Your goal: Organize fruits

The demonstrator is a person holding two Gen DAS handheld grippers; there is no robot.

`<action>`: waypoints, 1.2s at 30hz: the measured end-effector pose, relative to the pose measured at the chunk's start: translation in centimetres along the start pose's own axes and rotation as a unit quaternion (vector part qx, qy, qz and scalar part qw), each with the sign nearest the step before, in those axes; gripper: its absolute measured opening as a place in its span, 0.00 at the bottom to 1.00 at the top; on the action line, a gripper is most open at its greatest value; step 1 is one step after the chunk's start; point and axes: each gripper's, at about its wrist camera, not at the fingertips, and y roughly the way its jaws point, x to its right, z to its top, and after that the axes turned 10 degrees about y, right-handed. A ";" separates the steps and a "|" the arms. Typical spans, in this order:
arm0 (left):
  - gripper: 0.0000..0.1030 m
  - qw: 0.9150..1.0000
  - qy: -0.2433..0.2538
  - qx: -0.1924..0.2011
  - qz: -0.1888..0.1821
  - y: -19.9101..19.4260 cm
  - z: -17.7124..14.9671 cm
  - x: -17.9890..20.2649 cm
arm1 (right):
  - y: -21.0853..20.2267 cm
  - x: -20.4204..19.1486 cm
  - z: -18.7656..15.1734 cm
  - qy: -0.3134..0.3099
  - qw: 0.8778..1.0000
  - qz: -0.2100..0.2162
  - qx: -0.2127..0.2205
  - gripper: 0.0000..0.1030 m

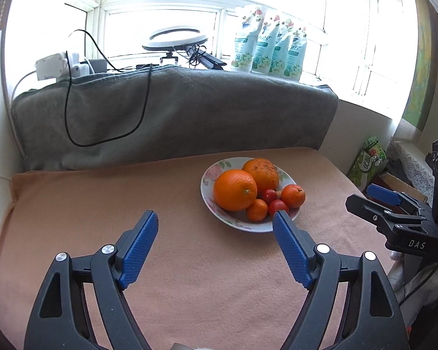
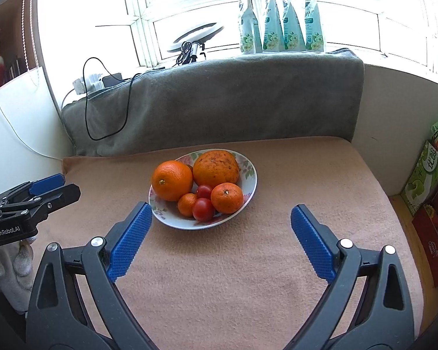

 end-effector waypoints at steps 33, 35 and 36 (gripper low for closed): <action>0.80 0.999 -0.004 0.024 0.039 -4.1 -1.4 0.5 | -1.9 -0.7 -0.8 0.010 1.000 0.003 0.007 0.96; 0.80 0.999 -0.004 0.025 0.040 -4.1 -1.3 0.5 | -1.9 -0.8 -0.8 0.010 1.000 0.002 0.008 0.96; 0.80 0.999 -0.004 0.025 0.040 -4.2 -1.3 0.5 | -1.9 -0.8 -0.8 0.011 1.000 0.003 0.007 0.96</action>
